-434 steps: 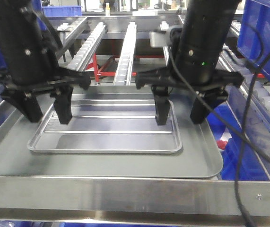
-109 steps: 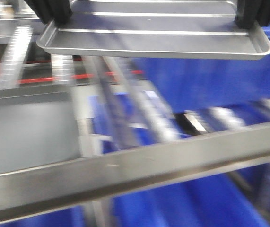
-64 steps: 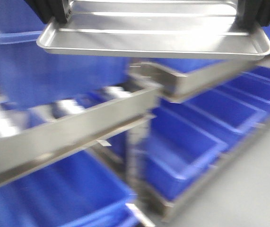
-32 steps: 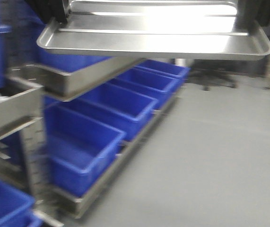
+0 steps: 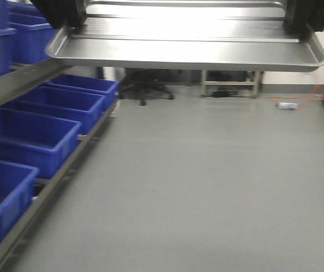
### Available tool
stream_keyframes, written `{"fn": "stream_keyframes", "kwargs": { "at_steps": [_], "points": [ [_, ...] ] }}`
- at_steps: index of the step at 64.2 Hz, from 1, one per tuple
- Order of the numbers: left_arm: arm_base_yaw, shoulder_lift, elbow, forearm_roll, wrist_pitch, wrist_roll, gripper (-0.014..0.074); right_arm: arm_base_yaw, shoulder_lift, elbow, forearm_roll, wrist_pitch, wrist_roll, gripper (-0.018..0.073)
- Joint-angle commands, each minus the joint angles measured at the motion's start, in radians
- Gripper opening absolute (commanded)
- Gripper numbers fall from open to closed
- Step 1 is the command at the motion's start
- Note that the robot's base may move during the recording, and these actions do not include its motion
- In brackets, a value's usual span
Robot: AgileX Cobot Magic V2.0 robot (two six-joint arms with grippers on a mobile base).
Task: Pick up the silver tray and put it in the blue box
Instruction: 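Hold the tray with both grippers while the base drives to the blue bins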
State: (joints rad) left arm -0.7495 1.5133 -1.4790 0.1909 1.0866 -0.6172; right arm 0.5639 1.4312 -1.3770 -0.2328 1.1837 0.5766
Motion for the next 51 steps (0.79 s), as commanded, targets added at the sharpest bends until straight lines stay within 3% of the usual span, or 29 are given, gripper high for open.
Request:
{"fn": "stream_keyframes", "kwargs": {
  "at_steps": [1, 51],
  "points": [
    [-0.007, -0.043, -0.039, 0.029, -0.042, 0.011, -0.0105, -0.001, -0.039, -0.023, -0.038, -0.012, -0.027, 0.0059],
    [-0.007, -0.043, -0.039, 0.029, -0.042, 0.011, -0.0105, -0.001, -0.039, -0.023, -0.038, -0.012, -0.027, 0.0059]
  ]
}}
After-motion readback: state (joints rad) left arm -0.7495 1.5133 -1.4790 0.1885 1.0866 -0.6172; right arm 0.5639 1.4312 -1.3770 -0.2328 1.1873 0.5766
